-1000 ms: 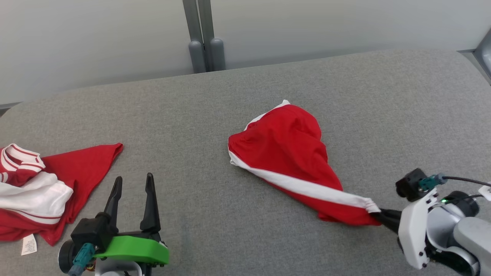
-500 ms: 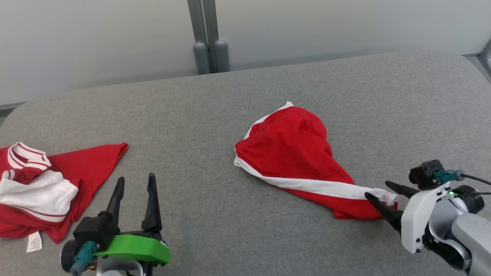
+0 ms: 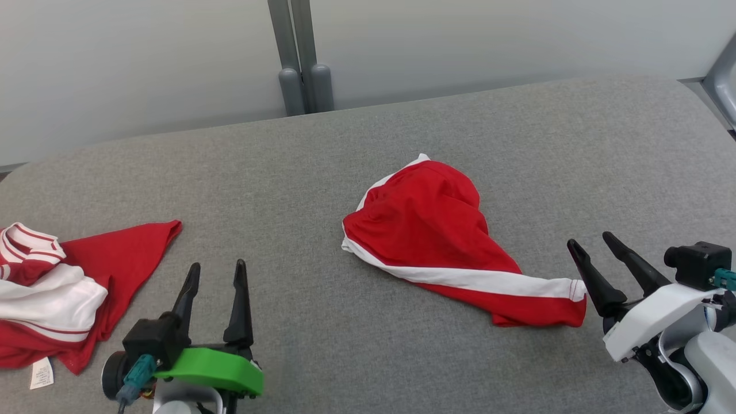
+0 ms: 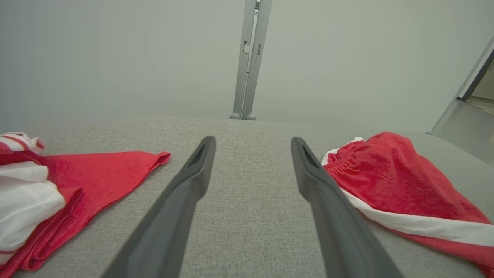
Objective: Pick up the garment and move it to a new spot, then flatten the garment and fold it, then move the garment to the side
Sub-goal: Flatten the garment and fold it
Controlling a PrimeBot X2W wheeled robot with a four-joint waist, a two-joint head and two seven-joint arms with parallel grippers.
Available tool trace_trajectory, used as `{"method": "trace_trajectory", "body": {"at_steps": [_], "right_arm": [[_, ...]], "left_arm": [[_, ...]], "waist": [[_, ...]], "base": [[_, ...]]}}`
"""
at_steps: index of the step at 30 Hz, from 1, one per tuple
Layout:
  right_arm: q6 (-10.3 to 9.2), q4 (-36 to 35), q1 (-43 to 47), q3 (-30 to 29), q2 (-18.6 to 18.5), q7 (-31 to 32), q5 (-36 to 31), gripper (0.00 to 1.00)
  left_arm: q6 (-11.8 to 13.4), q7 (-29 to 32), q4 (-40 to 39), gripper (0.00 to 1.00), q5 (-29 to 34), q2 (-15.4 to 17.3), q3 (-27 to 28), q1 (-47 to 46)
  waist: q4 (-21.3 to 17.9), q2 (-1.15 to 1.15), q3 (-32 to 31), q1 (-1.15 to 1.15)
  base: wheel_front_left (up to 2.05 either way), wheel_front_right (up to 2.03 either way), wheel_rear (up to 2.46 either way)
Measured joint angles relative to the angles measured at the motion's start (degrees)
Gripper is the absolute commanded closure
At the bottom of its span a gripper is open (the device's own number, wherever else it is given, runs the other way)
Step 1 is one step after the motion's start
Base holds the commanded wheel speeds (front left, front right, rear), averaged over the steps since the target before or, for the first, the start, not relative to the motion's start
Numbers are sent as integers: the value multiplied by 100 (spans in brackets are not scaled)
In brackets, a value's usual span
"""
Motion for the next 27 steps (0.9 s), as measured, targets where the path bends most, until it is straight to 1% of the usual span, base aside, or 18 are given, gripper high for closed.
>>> {"method": "trace_trajectory", "body": {"at_steps": [3,7,12,16,19,24,27], "right_arm": [[0,38,80,-281,266,-109,-158,0],[0,101,109,-598,538,-200,-422,0],[0,135,43,-953,845,-301,-693,0],[0,105,-54,-1199,1056,-363,-902,0],[0,58,-103,-1280,1206,-399,-1006,0],[0,71,-130,-1185,1406,-407,-1050,0],[0,114,-166,-1167,1450,-409,-1050,0]], "left_arm": [[-119,277,76,0,-10,2,-185,-243],[-281,1057,393,0,-185,13,-506,-689],[-376,1818,770,0,-610,16,-706,-1287],[-399,2279,1139,0,-939,48,-851,-1766],[-411,2524,1440,0,-1135,79,-966,-2089],[-420,2674,2008,0,-1149,229,-1146,-2516],[-420,2751,2377,0,-1150,268,-1196,-2719]], "waist": [[-52,0,69,0],[-148,0,188,0],[-322,0,378,0],[-490,0,564,0],[-631,0,697,0],[-874,0,892,0],[-995,0,1003,0]], "base": [[0,0,0],[0,0,0],[0,0,0],[0,0,0],[0,0,0],[0,0,0],[0,0,0]]}}
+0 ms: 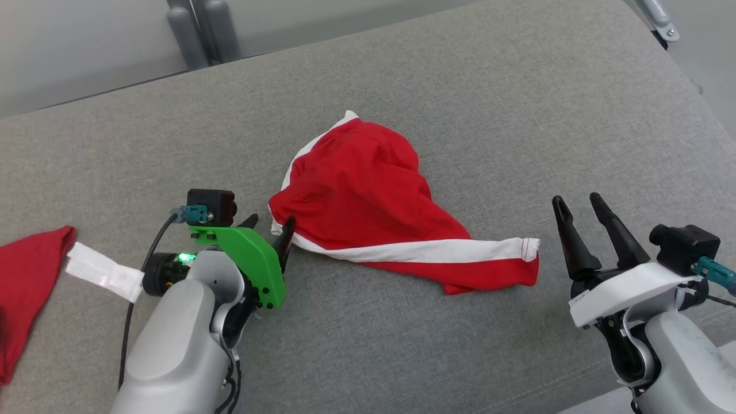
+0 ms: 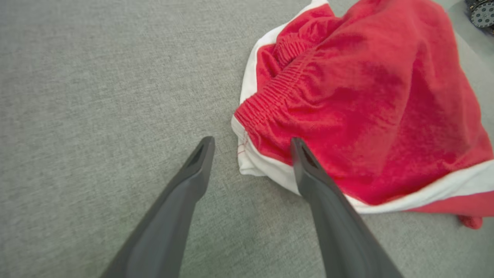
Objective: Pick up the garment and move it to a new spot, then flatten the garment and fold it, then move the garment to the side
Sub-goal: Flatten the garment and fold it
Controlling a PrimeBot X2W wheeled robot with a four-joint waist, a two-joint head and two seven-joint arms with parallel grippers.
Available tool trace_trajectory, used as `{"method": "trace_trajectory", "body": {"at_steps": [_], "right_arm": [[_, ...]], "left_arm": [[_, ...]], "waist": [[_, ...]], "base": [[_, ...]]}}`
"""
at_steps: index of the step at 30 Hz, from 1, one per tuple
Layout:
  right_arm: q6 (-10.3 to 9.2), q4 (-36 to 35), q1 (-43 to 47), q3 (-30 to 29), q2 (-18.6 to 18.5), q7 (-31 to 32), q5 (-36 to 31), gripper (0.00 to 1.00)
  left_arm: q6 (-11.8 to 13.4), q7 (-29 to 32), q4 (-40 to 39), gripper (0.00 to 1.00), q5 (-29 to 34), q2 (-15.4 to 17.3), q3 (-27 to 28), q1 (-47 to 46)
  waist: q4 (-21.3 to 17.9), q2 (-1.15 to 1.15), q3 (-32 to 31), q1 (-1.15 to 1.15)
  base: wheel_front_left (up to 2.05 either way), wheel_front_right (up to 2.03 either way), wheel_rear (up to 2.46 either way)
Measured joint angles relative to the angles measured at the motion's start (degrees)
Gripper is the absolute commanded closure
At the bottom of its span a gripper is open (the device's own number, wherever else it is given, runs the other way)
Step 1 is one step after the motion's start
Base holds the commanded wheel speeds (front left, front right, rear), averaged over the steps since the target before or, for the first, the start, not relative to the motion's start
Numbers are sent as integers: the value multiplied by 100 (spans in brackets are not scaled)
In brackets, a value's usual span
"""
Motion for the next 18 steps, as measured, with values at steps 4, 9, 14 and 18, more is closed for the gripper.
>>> {"method": "trace_trajectory", "body": {"at_steps": [4,9,14,18], "right_arm": [[0,108,-43,65,15,-16,-36,0],[0,204,-53,92,29,-18,-59,0],[0,248,-29,52,25,-23,-91,0],[0,299,82,18,3,-23,-96,0]], "left_arm": [[-4,-22,346,0,-66,20,-102,-229],[-4,-257,641,100,-174,24,-257,-408],[-4,-682,654,100,-353,14,-338,-426],[-4,-954,519,100,-412,14,-354,-315]], "waist": [[-110,0,118,0],[-118,0,113,0],[13,0,9,0],[196,0,-101,0]], "base": [[0,0,0],[0,0,0],[0,0,0],[0,0,0]]}}
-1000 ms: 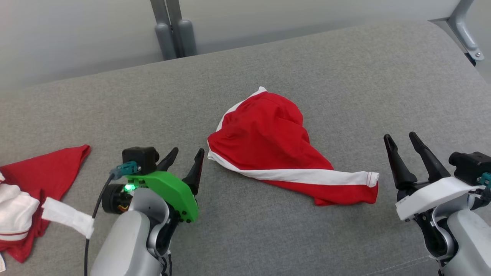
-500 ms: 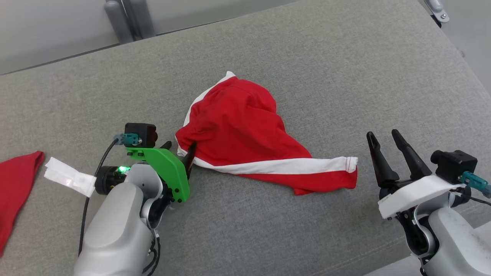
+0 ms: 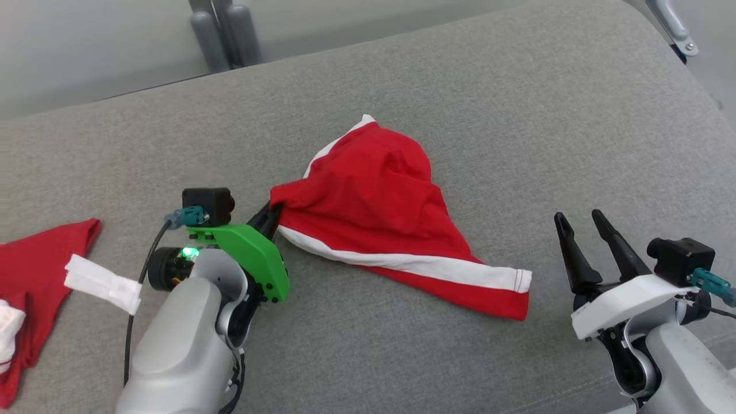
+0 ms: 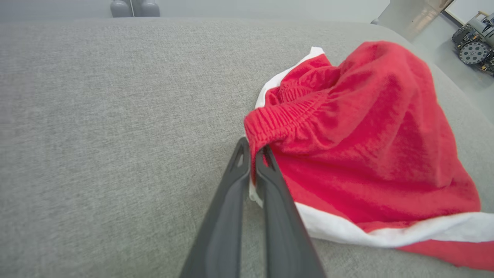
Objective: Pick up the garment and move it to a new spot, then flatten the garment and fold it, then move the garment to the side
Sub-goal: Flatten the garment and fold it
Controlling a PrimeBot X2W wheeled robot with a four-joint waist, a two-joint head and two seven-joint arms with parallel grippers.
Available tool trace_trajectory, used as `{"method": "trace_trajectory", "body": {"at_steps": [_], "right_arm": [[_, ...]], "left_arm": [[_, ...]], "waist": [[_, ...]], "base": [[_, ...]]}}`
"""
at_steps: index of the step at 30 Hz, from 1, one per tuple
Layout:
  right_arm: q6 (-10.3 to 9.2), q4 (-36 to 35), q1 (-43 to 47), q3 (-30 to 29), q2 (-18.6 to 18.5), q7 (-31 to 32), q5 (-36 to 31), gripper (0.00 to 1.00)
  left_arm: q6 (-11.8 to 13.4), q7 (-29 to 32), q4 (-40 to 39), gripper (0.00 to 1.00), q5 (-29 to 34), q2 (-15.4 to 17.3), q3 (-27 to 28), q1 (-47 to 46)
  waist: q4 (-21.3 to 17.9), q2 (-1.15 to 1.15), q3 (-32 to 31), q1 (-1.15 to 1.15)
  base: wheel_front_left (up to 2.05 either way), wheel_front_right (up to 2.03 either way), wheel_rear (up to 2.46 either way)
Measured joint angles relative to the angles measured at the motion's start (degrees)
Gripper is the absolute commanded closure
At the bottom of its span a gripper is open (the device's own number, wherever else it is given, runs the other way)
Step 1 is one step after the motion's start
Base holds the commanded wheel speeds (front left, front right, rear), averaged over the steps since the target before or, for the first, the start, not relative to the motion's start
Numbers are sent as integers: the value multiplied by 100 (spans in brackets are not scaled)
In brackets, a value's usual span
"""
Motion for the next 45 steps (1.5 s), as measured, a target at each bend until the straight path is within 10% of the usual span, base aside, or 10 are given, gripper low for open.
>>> {"method": "trace_trajectory", "body": {"at_steps": [25,27,28,45], "right_arm": [[0,116,254,-115,-148,0,-100,0],[0,125,255,-108,-154,7,-101,0],[0,127,255,-99,-151,9,-103,0],[0,135,320,280,-38,282,105,0]], "left_arm": [[1445,248,-2861,100,-371,480,413,3257],[1485,250,-2902,60,-348,490,385,3313],[1496,249,-2921,0,-347,488,374,3331],[1674,-793,-3834,0,135,851,604,3479]], "waist": [[1419,0,-614,0],[1455,0,-626,0],[1466,0,-638,0],[1437,0,-813,0]], "base": [[0,0,0],[0,0,0],[0,0,0],[0,0,0]]}}
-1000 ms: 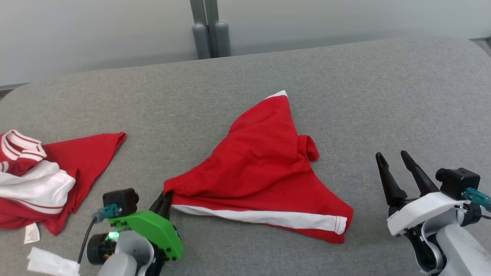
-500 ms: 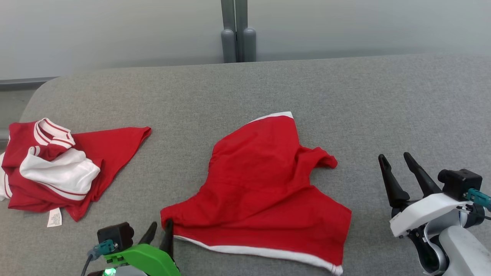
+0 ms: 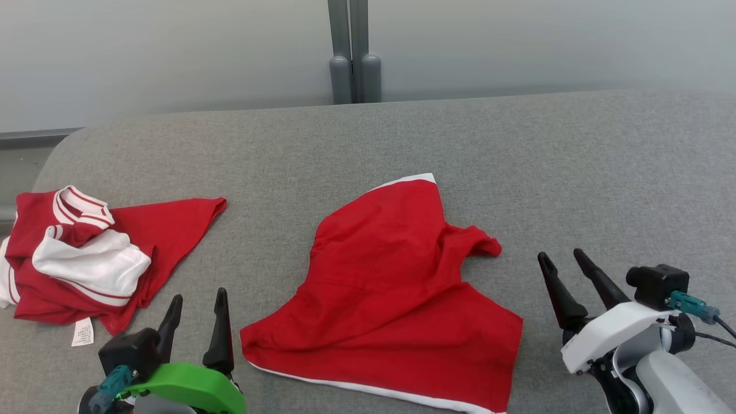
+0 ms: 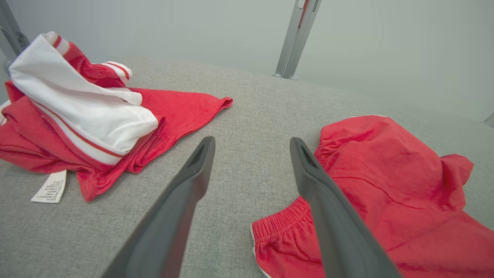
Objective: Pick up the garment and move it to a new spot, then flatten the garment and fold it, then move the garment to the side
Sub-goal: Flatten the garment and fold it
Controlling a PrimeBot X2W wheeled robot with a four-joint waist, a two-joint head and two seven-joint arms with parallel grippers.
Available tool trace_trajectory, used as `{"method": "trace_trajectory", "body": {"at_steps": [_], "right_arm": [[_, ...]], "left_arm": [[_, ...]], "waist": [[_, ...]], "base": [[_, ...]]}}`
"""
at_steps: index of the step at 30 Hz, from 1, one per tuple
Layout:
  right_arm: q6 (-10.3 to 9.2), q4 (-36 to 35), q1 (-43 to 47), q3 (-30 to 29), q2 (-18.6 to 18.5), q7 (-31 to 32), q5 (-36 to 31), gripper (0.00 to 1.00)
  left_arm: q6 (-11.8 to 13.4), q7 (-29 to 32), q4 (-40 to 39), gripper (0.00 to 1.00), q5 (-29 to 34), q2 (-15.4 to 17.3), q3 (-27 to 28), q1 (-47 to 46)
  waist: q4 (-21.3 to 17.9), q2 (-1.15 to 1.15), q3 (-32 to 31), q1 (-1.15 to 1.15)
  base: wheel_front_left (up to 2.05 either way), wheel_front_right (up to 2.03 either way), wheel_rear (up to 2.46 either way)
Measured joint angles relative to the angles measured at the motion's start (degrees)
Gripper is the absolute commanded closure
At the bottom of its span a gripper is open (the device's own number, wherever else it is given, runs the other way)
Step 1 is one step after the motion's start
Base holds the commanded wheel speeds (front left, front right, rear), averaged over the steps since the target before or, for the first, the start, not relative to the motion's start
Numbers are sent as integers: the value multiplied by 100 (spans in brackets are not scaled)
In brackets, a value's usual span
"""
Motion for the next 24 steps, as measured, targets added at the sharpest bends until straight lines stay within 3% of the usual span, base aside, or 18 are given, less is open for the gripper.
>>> {"method": "trace_trajectory", "body": {"at_steps": [10,17,18,19,20,24], "right_arm": [[0,-191,265,737,-97,1407,1478,0],[0,221,260,859,-58,1820,1574,0],[-1,278,259,850,-42,1839,1562,36],[0,326,257,840,-14,1844,1556,54],[0,355,247,828,15,1837,1538,97],[0,370,185,840,66,1756,1521,100]], "left_arm": [[-37,-325,258,0,116,-131,-132,-15],[-151,-569,330,0,124,-209,-208,-119],[-180,-600,330,0,124,-218,-212,-131],[-183,-641,331,0,143,-218,-227,-139],[-189,-702,330,0,183,-216,-234,-151],[-237,-844,330,0,234,-223,-243,-187]], "waist": [[41,0,-65,0],[154,0,-80,0],[173,0,-83,0],[197,0,-88,0],[222,0,-91,0],[310,0,-99,0]], "base": [[0,0,0],[0,0,0],[0,0,0],[0,0,0],[0,0,0],[0,0,0]]}}
